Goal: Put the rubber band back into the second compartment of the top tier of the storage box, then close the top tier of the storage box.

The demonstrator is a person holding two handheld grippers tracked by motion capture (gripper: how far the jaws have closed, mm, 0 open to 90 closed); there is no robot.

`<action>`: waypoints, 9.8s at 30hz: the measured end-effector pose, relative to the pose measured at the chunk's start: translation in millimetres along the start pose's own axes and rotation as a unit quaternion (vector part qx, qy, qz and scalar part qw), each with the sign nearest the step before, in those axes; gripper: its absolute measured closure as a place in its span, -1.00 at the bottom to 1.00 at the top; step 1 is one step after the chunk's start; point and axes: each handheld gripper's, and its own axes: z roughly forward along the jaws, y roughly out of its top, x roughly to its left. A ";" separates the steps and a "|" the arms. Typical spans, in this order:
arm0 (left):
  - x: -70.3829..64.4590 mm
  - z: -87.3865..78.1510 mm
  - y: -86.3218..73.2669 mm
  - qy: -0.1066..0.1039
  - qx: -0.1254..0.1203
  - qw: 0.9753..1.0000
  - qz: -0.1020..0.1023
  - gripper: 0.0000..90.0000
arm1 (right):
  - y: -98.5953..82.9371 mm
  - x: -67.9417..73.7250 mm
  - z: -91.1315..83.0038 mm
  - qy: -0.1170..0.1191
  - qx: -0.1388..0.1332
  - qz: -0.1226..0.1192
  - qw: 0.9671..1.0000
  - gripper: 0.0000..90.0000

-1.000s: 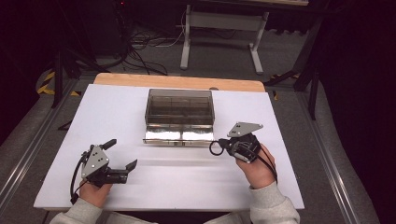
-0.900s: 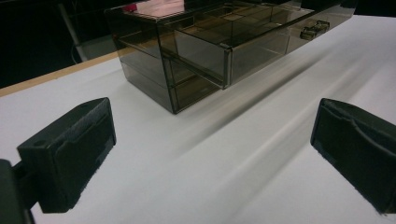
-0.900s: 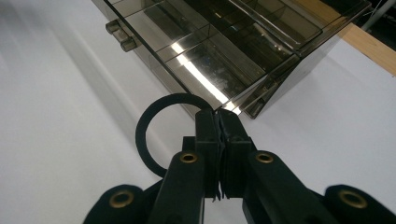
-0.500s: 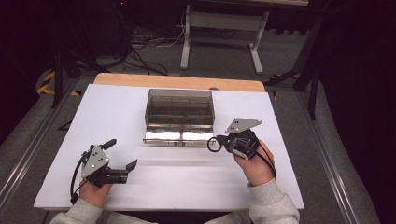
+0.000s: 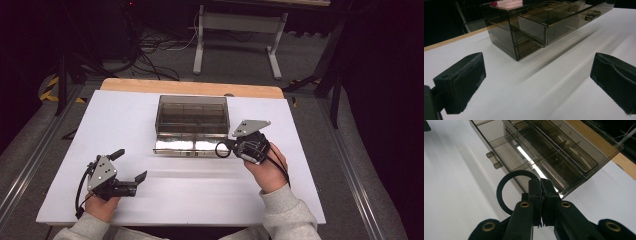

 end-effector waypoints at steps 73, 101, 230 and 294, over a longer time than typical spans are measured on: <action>0.1 0.0 0.0 -0.002 -0.002 1.000 0.000 -0.98 | 59.6 21.9 88.8 -0.003 0.033 -0.033 0.999 0.95; 0.9 -0.4 -0.1 -0.002 -0.002 1.000 0.000 -0.98 | 57.5 19.1 100.1 -0.014 0.063 -0.042 0.997 0.85; 0.4 0.3 0.0 -0.002 0.000 1.000 0.000 -0.98 | 37.6 22.4 88.9 0.033 0.097 -0.133 0.986 1.00; 0.4 -0.1 0.2 -0.003 0.000 1.000 0.000 -0.98 | 44.7 8.5 85.2 0.021 0.004 -0.058 0.998 -0.13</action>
